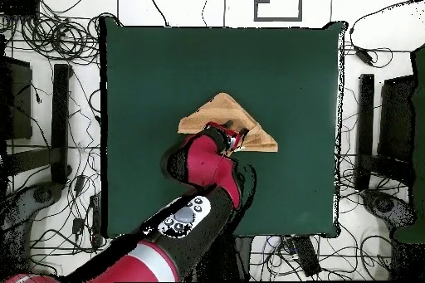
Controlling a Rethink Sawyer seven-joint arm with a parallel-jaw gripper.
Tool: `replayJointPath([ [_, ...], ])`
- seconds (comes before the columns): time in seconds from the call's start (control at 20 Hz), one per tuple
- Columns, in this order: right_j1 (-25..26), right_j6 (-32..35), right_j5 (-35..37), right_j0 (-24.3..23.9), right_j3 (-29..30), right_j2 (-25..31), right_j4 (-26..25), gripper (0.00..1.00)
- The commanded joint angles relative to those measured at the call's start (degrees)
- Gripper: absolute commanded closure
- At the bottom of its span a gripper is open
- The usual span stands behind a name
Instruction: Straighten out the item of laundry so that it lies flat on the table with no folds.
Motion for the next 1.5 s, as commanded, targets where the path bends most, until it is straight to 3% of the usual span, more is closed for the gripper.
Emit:
replayJointPath([
  [0.05,0.99,13.75,0.18,1.35,3.44,1.85,3.54,0.0],
  [0.9,0.7,11.88,4.05,1.67,1.42,-0.01,3.0,0.0],
  [1.25,4.39,15.56,-4.21,0.12,2.01,4.54,5.08,0.0],
  [1.5,4.95,15.91,-5.07,-0.21,3.17,6.04,5.73,0.0],
])
